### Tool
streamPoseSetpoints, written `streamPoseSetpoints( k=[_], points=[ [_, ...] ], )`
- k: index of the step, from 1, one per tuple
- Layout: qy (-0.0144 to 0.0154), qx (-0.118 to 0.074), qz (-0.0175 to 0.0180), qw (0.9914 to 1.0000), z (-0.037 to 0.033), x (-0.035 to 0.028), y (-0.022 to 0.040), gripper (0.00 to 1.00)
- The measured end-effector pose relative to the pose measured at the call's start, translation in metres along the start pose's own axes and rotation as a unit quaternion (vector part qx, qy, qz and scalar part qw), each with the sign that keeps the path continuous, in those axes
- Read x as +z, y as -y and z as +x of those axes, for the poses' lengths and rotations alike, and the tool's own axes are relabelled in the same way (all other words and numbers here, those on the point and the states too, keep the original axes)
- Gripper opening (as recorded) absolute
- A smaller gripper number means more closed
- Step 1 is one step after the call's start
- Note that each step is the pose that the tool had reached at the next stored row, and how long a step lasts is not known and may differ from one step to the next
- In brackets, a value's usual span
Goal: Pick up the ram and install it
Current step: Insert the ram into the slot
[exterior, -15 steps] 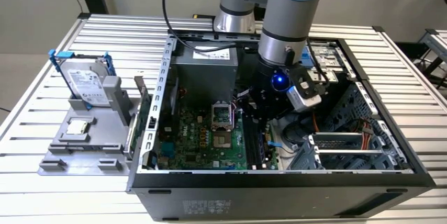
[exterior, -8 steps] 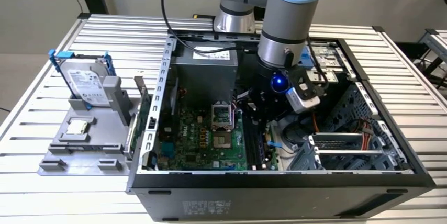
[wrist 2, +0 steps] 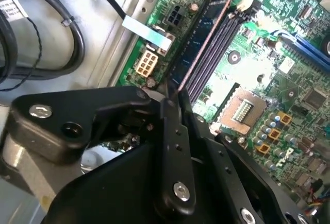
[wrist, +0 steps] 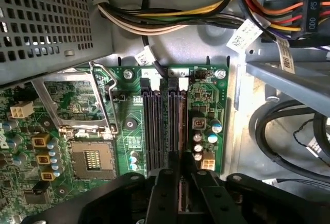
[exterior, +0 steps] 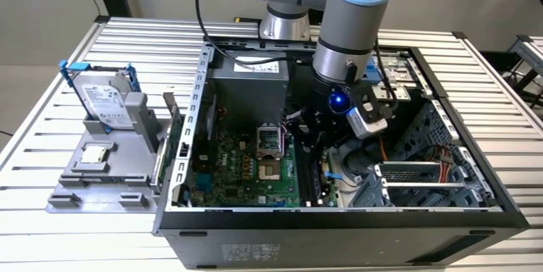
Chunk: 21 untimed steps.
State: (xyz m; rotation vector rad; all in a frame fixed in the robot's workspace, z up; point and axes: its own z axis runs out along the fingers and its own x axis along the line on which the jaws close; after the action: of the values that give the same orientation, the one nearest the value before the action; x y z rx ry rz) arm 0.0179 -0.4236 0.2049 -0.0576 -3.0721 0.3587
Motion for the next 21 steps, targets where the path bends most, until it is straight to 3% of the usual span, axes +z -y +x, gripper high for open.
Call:
streamPoseSetpoints(
  k=[2,9,10,11,16,21],
  points=[
    [-0.0003,0.000,-0.0009,1.00000,0.0001,-0.0037,0.0008,1.00],
    [-0.0004,0.000,-0.0009,1.00000,0.0014,-0.0347,0.0081,1.00],
    [-0.0004,0.000,-0.0020,1.00000,0.0015,-0.0368,0.0086,1.00],
    [-0.0006,0.000,-0.0073,0.99997,0.0014,-0.0371,0.0086,1.00],
    [-0.0023,-0.002,-0.0525,0.99862,0.0015,-0.0370,0.0087,1.00],
    [-0.0043,-0.001,-0.0980,0.99517,0.0015,-0.0371,0.0087,1.00]
  ],
)
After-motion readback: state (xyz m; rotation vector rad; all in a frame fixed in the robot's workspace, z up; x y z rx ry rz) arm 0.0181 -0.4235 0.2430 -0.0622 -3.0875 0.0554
